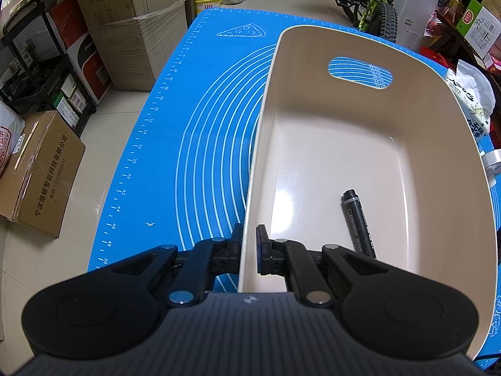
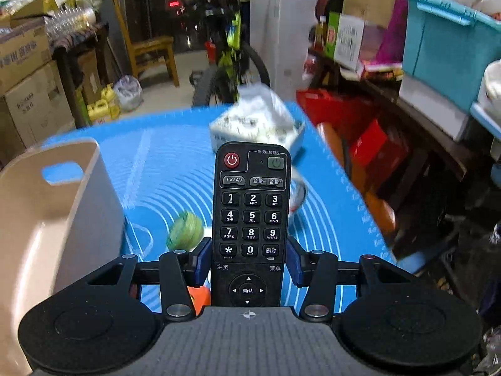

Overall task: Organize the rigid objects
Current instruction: 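Move the right tool to the black remote and grasp it, then carry the remote with the right tool and release it into the bin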

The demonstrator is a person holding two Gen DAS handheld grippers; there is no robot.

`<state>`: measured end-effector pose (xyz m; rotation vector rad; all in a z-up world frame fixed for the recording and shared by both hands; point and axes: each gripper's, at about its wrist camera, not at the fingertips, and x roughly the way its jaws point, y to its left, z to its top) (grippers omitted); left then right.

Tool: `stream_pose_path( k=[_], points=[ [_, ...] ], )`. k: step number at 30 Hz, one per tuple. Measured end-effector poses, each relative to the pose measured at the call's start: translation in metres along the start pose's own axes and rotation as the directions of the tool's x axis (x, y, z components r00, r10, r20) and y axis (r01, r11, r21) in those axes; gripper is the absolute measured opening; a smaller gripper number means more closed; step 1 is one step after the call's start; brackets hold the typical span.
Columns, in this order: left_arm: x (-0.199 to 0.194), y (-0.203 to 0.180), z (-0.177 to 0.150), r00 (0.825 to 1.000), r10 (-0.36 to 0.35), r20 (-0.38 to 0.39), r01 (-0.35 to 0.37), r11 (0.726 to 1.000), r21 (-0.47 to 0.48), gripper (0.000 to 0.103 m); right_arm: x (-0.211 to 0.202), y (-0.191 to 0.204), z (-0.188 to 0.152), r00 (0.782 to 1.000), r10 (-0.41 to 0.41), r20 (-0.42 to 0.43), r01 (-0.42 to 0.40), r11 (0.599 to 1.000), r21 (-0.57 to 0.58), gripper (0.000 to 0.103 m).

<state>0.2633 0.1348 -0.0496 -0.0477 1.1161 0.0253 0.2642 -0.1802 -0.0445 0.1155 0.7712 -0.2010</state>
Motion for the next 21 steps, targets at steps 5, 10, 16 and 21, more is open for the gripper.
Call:
stream_pose_path(
  k=[5, 10, 16, 21],
  points=[
    [0.000, 0.000, 0.000, 1.000, 0.000, 0.000, 0.000, 1.000, 0.000, 0.009, -0.028, 0.011, 0.020, 0.995, 0.065, 0.079, -0.064, 0.998, -0.010, 0.054],
    [0.000, 0.000, -0.001, 1.000, 0.002, 0.000, -0.002, 1.000, 0.003, 0.009, -0.054, 0.034, 0.038, 0.978, 0.170, 0.118, -0.166, 0.985, -0.045, 0.054],
    [0.001, 0.000, -0.001, 1.000, 0.004, -0.001, -0.004, 1.000, 0.005, 0.009, -0.067, 0.073, 0.051, 0.952, 0.275, 0.137, -0.264, 0.960, -0.092, 0.054],
    [0.001, 0.000, 0.000, 1.000, 0.001, -0.002, -0.001, 1.000, 0.004, 0.009, -0.066, 0.114, 0.048, 0.935, 0.344, 0.089, -0.330, 0.933, -0.141, 0.054]
  ],
)
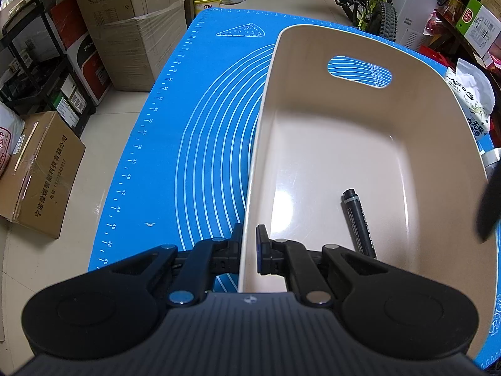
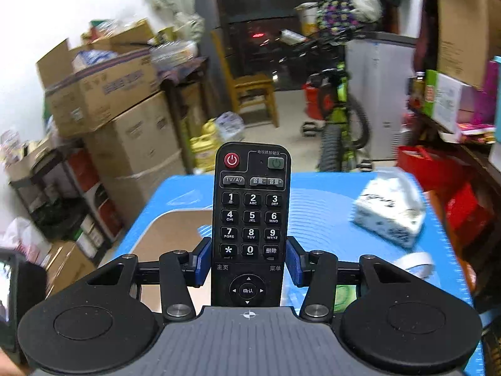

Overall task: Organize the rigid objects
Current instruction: 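Carry the remote with the right tool and release it into the bin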

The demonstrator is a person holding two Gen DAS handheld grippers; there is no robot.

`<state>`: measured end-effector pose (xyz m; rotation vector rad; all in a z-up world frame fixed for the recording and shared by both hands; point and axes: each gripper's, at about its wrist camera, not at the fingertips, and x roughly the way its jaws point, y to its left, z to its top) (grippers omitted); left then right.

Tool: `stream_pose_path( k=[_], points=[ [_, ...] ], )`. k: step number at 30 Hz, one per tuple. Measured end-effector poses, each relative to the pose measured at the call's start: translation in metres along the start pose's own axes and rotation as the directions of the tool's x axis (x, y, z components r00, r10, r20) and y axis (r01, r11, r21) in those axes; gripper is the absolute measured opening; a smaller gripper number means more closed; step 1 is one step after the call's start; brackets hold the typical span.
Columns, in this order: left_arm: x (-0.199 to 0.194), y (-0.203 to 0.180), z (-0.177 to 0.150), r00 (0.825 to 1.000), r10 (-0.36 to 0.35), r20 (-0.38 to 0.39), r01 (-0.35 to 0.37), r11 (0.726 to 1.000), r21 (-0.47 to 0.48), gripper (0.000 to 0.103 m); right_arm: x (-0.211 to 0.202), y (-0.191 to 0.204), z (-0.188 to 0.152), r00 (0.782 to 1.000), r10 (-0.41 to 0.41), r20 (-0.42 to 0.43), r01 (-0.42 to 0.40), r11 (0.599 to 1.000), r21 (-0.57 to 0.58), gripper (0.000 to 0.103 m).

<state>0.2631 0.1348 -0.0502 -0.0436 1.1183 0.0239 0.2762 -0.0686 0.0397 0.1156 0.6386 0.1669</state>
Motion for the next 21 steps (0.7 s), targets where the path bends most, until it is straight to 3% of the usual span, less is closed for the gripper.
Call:
stream_pose_path(
  k=[4, 9, 21],
  points=[
    [0.000, 0.000, 0.000, 1.000, 0.000, 0.000, 0.000, 1.000, 0.000, 0.009, 0.026, 0.023, -0.009, 0.995, 0.046, -0.090, -0.048, 0.999, -0.022, 0.054],
    [-0.001, 0.002, 0.001, 1.000, -0.005, -0.001, 0.005, 1.000, 0.000, 0.009, 0.056, 0.053, -0.028, 0.981, 0.034, -0.193, -0.056, 0.993, -0.109, 0.054],
    [0.000, 0.001, 0.001, 1.000, 0.000, -0.002, 0.000, 1.000, 0.005, 0.009, 0.101, 0.058, -0.066, 0.908, -0.002, -0.419, -0.054, 0.991, -0.121, 0.057]
  ],
)
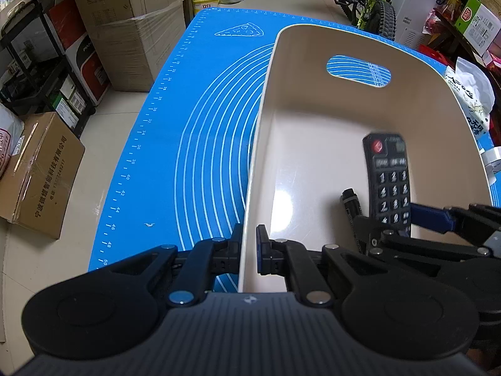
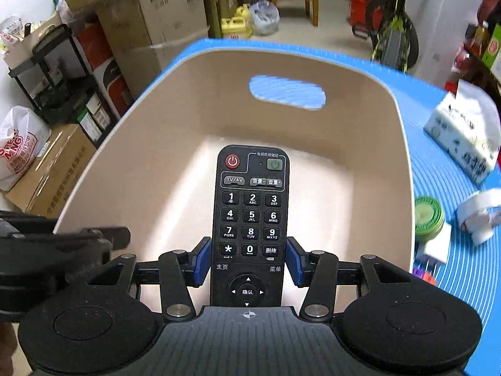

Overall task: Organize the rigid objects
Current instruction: 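Carry the remote with the right tool and release it into the bin, then grasp the orange-purple toy with the right tool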

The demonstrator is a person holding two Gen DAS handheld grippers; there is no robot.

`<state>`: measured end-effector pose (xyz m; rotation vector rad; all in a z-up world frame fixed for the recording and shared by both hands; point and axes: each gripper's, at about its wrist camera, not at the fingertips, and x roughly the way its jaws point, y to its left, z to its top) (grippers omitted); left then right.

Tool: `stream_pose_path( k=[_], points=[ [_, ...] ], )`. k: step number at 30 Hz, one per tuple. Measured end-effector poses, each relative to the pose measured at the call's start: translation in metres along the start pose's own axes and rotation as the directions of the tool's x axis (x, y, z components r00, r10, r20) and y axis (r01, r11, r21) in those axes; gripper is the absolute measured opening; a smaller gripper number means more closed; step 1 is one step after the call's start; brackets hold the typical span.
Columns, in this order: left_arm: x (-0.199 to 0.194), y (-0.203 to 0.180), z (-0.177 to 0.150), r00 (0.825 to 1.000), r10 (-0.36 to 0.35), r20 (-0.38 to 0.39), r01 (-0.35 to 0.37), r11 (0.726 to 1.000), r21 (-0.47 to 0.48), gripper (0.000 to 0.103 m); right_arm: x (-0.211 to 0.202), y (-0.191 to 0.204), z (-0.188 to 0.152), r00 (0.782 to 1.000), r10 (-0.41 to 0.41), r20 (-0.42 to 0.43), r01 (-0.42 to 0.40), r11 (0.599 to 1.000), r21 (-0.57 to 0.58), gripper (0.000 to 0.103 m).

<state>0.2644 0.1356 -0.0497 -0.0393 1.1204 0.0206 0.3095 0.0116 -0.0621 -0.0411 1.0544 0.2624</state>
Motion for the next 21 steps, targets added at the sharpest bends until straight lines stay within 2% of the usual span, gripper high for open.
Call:
stream_pose_path(
  k=[5, 12, 18, 21],
  points=[
    [-0.001, 0.000, 0.000, 1.000, -0.005, 0.001, 0.005, 1.000, -0.002, 0.009, -0.014, -0.011, 0.000, 0.997, 0.055, 0.047, -0.057, 0.998, 0.026, 0.069],
    [-0.001, -0.001, -0.001, 1.000, -0.002, 0.001, 0.002, 1.000, 0.000, 0.009, -0.063, -0.032, -0.001, 0.982, 0.062, 0.179, -0.065, 0.998, 0.009, 0.075],
    [-0.001, 0.000, -0.001, 1.000, 0.000, 0.001, 0.000, 1.000, 0.001, 0.009, -0.090, -0.076, -0.002, 0.970, -0.012, 0.244, -0.010, 0.996, 0.088, 0.076],
    [-0.001, 0.000, 0.000, 1.000, -0.001, 0.001, 0.001, 1.000, 0.000, 0.009, -0.086, -0.105, -0.008, 0.970, -0.078, 0.228, 0.044, 0.987, 0.153, 0.076]
  ],
)
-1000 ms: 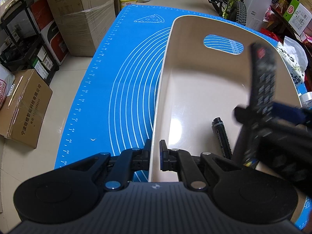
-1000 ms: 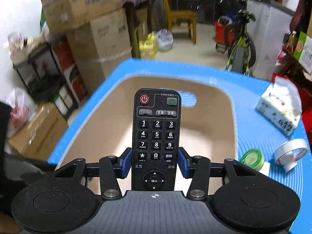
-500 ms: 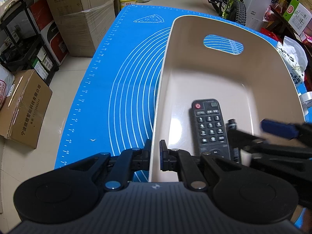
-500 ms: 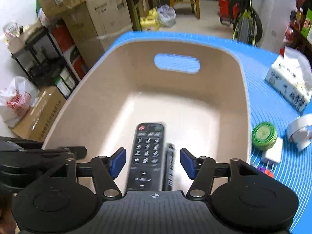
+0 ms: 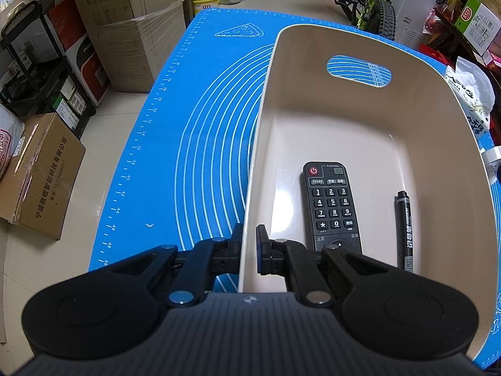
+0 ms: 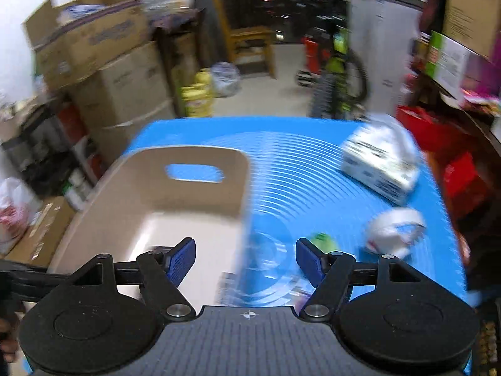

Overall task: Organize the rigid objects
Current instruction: 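Grasp the orange-purple toy with the right tool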

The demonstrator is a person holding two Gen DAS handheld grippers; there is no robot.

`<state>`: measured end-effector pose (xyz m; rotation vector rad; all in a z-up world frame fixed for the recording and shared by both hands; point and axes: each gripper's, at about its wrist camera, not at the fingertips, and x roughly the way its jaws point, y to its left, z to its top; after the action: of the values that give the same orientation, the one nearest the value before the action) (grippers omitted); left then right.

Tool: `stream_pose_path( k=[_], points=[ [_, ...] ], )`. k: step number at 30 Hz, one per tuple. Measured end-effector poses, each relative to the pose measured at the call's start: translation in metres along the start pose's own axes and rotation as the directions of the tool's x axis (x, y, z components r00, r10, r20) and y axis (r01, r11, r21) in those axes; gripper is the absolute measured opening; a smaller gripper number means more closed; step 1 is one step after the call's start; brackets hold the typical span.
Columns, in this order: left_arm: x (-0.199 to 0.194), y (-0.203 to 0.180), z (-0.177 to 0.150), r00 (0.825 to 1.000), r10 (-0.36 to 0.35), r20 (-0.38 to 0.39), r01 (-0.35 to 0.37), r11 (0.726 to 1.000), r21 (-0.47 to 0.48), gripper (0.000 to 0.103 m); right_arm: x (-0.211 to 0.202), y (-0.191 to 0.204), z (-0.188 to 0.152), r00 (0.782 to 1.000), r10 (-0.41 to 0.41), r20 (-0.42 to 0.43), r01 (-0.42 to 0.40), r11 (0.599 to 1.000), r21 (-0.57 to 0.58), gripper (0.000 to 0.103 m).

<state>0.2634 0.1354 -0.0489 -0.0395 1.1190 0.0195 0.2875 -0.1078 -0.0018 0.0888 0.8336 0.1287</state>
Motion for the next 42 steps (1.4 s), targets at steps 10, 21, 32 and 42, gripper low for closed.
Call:
stream_pose_path(
  k=[10, 21, 32, 42],
  points=[
    [0.000, -0.001, 0.001, 1.000, 0.005, 0.000, -0.005, 1.000, 0.002, 0.009, 0.060, -0.064, -0.044, 0.981, -0.045, -0.187, 0.069, 0.990, 0.123, 0.073],
    [0.000, 0.000, 0.001, 1.000, 0.003, 0.000, -0.003, 1.000, 0.001, 0.009, 0.088, -0.059, -0.062, 0.967, -0.052, -0.249, 0.089, 0.986, 0.138, 0.060],
    [-0.001, 0.000, 0.001, 1.000, 0.002, 0.000, -0.002, 1.000, 0.000, 0.009, 0.074, -0.057, -0.057, 0.973, -0.081, -0.214, 0.108, 0.987, 0.122, 0.050],
    [-0.001, 0.000, 0.001, 1.000, 0.003, 0.000, -0.003, 1.000, 0.001, 0.009, 0.039, -0.053, -0.038, 0.991, -0.084, -0.104, 0.096, 0.989, 0.114, 0.041]
  ],
)
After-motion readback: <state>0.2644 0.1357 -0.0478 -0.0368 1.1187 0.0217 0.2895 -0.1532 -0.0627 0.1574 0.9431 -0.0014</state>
